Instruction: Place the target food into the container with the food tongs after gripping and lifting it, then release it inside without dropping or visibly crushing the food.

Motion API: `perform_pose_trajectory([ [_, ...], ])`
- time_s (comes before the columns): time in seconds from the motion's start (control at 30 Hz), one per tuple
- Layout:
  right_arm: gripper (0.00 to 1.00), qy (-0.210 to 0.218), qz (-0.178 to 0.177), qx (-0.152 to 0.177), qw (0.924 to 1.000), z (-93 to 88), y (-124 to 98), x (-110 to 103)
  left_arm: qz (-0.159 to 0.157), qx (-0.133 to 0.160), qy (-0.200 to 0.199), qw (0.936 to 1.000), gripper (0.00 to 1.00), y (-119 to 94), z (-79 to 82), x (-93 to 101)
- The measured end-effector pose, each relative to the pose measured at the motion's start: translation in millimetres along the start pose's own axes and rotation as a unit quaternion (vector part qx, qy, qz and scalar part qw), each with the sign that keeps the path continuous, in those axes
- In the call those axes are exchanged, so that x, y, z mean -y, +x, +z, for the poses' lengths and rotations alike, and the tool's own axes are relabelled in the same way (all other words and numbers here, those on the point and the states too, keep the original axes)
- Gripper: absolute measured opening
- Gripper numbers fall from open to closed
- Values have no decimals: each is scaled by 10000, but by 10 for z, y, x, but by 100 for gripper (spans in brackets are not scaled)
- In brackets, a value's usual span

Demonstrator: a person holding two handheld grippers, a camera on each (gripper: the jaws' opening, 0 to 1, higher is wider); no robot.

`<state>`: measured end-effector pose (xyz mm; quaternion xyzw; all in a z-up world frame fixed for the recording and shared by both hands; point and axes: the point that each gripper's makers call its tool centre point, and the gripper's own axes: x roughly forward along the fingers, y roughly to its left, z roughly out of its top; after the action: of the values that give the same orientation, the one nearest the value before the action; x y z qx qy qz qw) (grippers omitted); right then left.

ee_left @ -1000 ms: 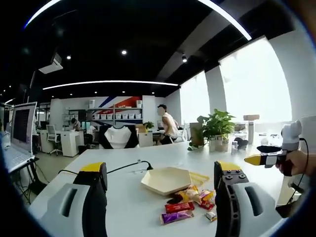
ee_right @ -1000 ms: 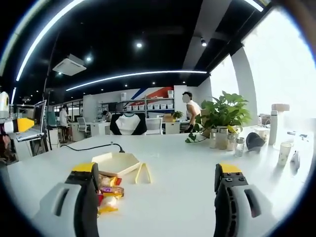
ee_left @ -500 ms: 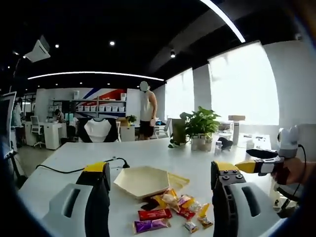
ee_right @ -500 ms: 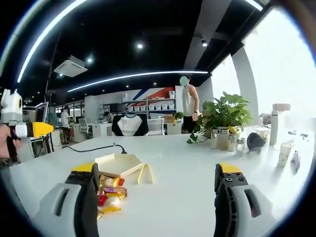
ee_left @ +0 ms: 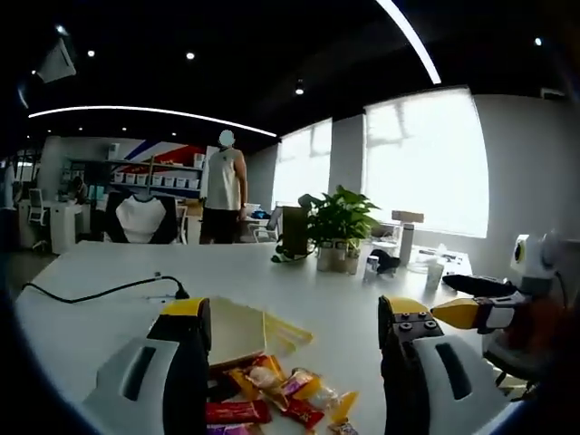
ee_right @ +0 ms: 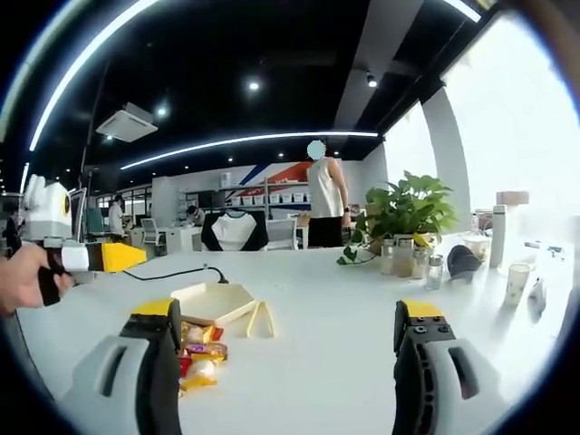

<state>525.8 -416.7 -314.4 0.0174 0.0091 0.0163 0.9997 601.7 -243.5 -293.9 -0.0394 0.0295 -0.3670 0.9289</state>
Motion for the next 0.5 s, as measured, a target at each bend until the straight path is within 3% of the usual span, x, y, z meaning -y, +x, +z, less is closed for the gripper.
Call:
perform_pose_trajectory([
  [0.17, 99, -29, -5, -6, 10000, 10, -1, -7, -247, -276, -228, 9991, 78, 248, -166, 74],
  [0.23, 99, -27, -10, 8, 10000, 16, -6, -11, -339, -516, -387, 9973, 78, 330, -280, 122],
  [0.33, 99, -5, 16, 2, 10000, 11, -6, -31, -417, -651, -230, 9967, 75, 498, -388, 179],
  [0.43, 99, -18, 28, -13, 10000, 5, 2, -39, -374, -784, -309, 9957, 71, 632, -512, 172],
  [0.5, 99, -11, 35, -11, 10000, 5, 4, -40, -316, -1055, -450, 9929, 65, 720, -664, 146],
])
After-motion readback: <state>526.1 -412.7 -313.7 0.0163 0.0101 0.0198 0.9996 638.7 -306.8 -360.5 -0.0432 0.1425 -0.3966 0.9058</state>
